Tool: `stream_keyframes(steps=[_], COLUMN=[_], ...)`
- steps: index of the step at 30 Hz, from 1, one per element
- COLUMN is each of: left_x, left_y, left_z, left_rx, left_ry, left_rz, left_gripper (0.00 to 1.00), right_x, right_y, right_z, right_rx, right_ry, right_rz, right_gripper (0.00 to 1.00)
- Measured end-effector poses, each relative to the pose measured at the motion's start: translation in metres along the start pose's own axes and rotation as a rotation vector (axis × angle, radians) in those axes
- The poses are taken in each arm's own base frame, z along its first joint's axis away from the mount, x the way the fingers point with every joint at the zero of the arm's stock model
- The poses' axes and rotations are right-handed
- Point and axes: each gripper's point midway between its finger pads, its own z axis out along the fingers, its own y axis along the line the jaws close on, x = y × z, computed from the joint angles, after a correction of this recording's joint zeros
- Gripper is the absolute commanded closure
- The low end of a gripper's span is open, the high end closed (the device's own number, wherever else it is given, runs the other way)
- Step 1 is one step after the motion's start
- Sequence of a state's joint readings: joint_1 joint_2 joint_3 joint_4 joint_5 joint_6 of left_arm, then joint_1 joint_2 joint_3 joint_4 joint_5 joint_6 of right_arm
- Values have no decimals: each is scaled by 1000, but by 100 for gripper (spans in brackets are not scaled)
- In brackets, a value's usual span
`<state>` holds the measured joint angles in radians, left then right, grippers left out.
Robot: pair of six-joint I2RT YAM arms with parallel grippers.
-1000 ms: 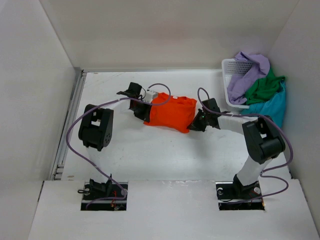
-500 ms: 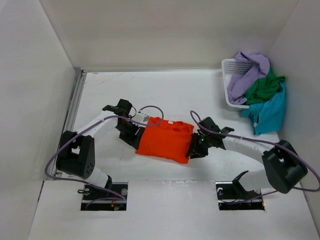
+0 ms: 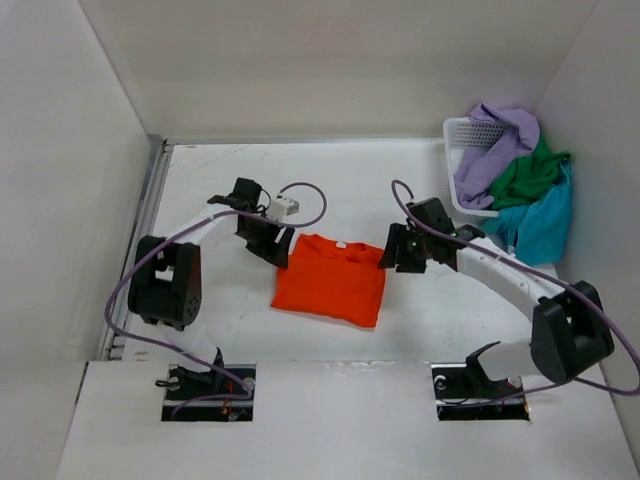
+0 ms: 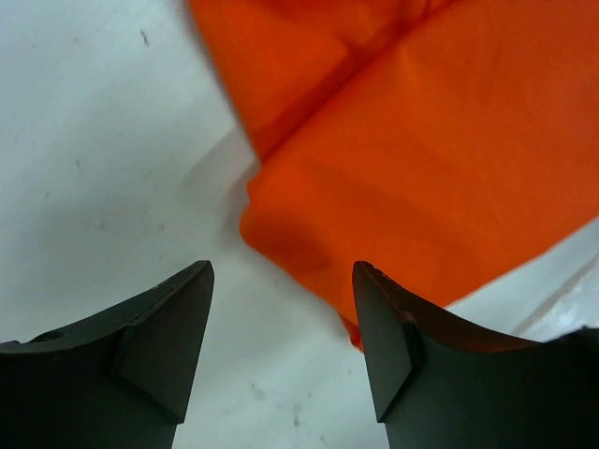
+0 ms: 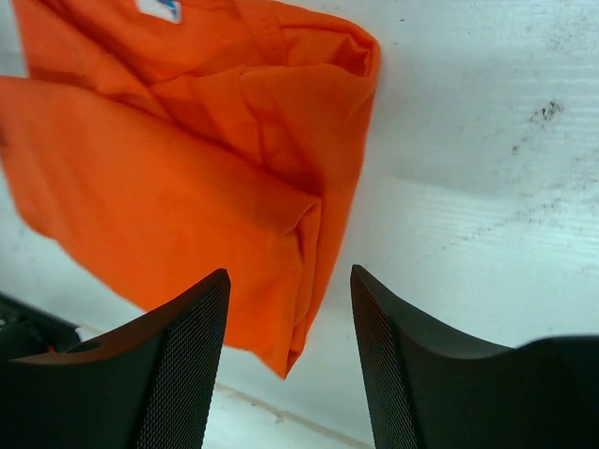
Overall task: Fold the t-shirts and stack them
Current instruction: Smooth out wrinkles on the folded tshirt
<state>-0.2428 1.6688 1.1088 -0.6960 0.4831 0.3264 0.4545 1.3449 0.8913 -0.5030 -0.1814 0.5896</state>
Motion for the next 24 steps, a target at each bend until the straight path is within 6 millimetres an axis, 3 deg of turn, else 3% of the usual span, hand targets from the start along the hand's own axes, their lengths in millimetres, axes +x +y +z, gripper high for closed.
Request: stream_keyframes(steps=[4, 8, 13, 16, 19, 21, 24], left_x=[-7, -15, -25, -24, -24, -25, -25], left_y=[12, 15, 10, 7, 2, -1, -8], left_z=[28, 34, 38, 39, 40, 40, 42], left_rx=[25, 31, 55, 69, 87, 97, 109], left_ry=[8, -15, -47, -45, -44, -43, -37], left_rz=[-47, -61, -70, -77, -79, -79, -68], left_gripper=[42, 45, 66, 79, 95, 100, 100], right_x=[3, 0, 0, 1, 4, 6, 6], right_y=[-8, -9, -8, -6, -4, -3, 0], right_z=[21, 36, 49, 54, 58, 59, 57], right_rx=[28, 26, 15, 8, -4, -11, -19], right_ry=[36, 36, 43, 59, 79, 88, 89], right_rz=[-10, -16, -19, -11, 1, 3, 15], right_gripper=[41, 41, 49, 59, 85, 93, 100])
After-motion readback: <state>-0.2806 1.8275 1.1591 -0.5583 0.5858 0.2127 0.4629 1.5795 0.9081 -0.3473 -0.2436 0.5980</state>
